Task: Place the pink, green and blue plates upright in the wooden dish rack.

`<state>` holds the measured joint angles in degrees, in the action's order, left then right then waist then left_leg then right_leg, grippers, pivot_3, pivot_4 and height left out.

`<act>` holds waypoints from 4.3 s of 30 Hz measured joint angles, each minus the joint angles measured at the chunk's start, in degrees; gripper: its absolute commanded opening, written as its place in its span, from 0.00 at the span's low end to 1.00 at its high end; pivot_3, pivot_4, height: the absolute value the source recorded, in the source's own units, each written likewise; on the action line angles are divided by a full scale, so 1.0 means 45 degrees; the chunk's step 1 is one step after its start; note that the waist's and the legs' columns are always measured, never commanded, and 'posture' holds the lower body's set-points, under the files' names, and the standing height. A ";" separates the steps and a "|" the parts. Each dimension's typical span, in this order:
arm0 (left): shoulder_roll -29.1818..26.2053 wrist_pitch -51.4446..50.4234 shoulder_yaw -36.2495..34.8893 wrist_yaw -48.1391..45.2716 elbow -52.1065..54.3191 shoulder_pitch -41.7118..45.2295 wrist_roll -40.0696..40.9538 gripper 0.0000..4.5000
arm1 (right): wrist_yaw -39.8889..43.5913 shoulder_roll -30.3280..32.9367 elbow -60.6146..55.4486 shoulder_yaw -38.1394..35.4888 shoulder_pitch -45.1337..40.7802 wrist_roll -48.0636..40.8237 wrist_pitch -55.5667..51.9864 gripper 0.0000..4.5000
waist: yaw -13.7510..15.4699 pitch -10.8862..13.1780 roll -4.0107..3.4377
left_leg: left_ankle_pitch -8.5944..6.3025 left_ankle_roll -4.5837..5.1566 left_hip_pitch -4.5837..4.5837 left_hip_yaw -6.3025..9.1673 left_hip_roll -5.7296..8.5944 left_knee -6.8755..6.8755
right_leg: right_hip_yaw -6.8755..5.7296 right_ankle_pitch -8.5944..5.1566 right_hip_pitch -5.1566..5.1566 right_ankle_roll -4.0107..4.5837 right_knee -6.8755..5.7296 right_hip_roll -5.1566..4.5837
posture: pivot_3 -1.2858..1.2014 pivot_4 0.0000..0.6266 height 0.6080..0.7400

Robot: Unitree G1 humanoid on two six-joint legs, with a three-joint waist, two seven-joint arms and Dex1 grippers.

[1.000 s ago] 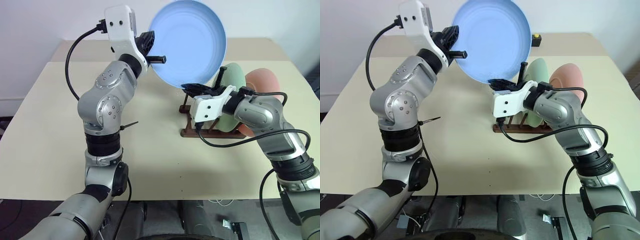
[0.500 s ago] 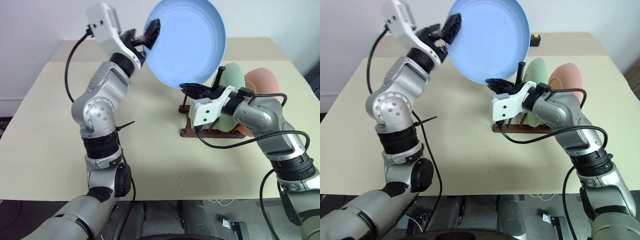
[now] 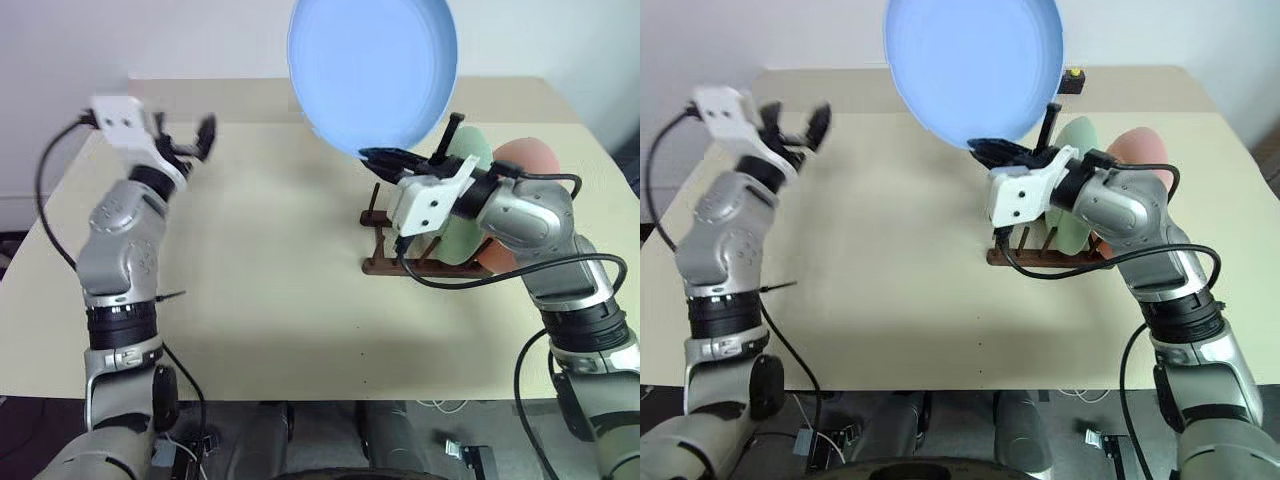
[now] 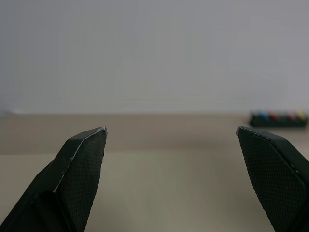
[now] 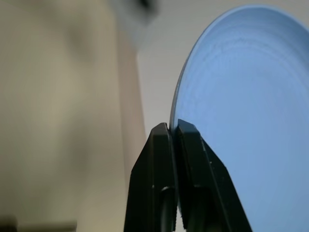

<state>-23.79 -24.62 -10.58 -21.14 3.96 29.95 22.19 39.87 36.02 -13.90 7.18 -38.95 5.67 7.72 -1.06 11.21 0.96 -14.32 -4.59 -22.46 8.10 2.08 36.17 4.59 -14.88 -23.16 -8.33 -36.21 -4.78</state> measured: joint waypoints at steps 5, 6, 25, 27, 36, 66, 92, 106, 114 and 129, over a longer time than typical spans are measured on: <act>-0.0970 0.0094 0.2239 -0.2816 0.1068 -0.2263 -0.0108 0.98 | 0.0281 -0.0987 -0.1987 -0.1168 -0.0193 -0.4831 -0.3614 0.00 | -0.0013 -0.0002 -0.0006 | -0.0001 0.0002 0.0002 0.0010 -0.0014 -0.0006 | -0.0001 0.0005 -0.0009 0.0014 -0.0008 0.0012 | 0.52 0.24 1.00; -0.1110 0.0212 0.2521 -0.3248 0.1263 -0.2604 -0.0133 0.98 | 0.0254 -0.1067 -0.2400 -0.1436 -0.0135 -0.5894 -0.4402 0.00 | -0.0007 -0.0004 -0.0011 | -0.0002 0.0003 0.0004 0.0009 -0.0014 -0.0008 | -0.0001 0.0004 -0.0007 0.0015 -0.0008 0.0011 | 0.52 0.24 1.00; -0.0706 0.1292 0.3669 -0.5479 0.1971 -0.3190 -0.0264 0.98 | -0.3928 -0.2160 -0.4004 -0.4193 0.3083 -1.4820 -0.9988 0.00 | 0.0016 -0.0005 -0.0013 | -0.0003 0.0007 0.0006 0.0004 -0.0014 -0.0006 | -0.0003 0.0009 -0.0005 0.0021 -0.0010 0.0014 | 0.52 0.24 1.00; -0.0700 0.1423 0.3669 -0.5588 0.2113 -0.3244 -0.0250 0.98 | -0.4148 -0.2159 -0.4006 -0.4266 0.3277 -1.5073 -1.0002 0.00 | 0.0015 -0.0005 -0.0013 | -0.0002 0.0007 0.0007 0.0005 -0.0015 -0.0006 | -0.0003 0.0009 -0.0005 0.0021 -0.0010 0.0014 | 0.52 0.24 1.00; -0.0675 0.1578 0.3666 -0.5855 0.2267 -0.3239 -0.0079 0.98 | -0.4562 -0.2141 -0.4020 -0.4285 0.4242 -1.5512 -1.0074 0.00 | 0.0013 -0.0007 -0.0015 | -0.0003 0.0007 0.0007 0.0004 -0.0015 -0.0007 | -0.0003 0.0008 -0.0005 0.0021 -0.0010 0.0016 | 0.52 0.24 1.00; -0.0676 0.1781 0.3672 -0.5809 0.2269 -0.3222 -0.0398 1.00 | -0.4861 -0.2154 -0.4016 -0.4290 0.5779 -1.6301 -1.0242 0.22 | 0.0018 -0.0008 -0.0015 | -0.0003 0.0008 0.0011 0.0005 -0.0015 -0.0005 | -0.0004 0.0007 0.0002 0.0020 -0.0008 0.0016 | 0.52 0.24 1.00; -0.0546 0.1769 0.3685 -0.5824 0.2268 -0.3211 -0.0480 1.00 | -0.5287 -0.1149 -0.4617 -0.5062 0.6457 -1.6071 -1.0138 0.99 | 0.0039 -0.0008 -0.0016 | -0.0003 0.0008 0.0010 0.0004 -0.0015 -0.0004 | -0.0003 0.0007 0.0004 0.0020 -0.0005 0.0017 | 0.52 0.24 1.00; -0.0328 0.1746 0.3794 -0.6048 0.2217 -0.2992 -0.0466 1.00 | -0.3880 0.1936 -0.5989 -0.6889 0.7412 -1.6472 -1.0243 0.99 | 0.0081 -0.0009 -0.0014 | -0.0004 0.0011 0.0008 0.0002 -0.0015 -0.0001 | -0.0004 0.0006 0.0015 0.0019 0.0008 0.0016 | 0.52 0.24 1.00; -0.0595 0.1809 0.3597 -0.6179 0.1740 -0.2826 -0.0444 1.00 | -0.1894 0.3463 -0.4761 -1.1809 1.0012 -1.7138 -1.0547 0.58 | 0.0140 -0.0011 -0.0011 | -0.0010 0.0021 0.0012 -0.0003 -0.0014 0.0008 | -0.0005 0.0004 0.0038 0.0016 0.0020 0.0015 | 0.52 0.24 1.00; -0.2096 0.3246 0.2016 -0.5811 -0.0806 -0.3219 -0.1322 1.00 | 0.2919 0.2658 -0.0227 -1.4332 1.5136 -1.0902 -0.7897 0.02 | 0.0046 -0.0027 -0.0036 | -0.0014 0.0027 0.0047 -0.0028 -0.0019 0.0009 | 0.0005 -0.0028 0.0071 0.0044 0.0039 0.0015 | 0.52 0.24 1.00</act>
<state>-33.22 -10.02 -1.51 -47.29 0.34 15.47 16.24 53.00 47.98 -14.92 -57.31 29.16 -43.38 -27.82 -0.85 11.09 0.80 -14.38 -4.47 -22.25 7.97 2.00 36.21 4.61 -15.01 -22.84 -8.13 -36.03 -4.71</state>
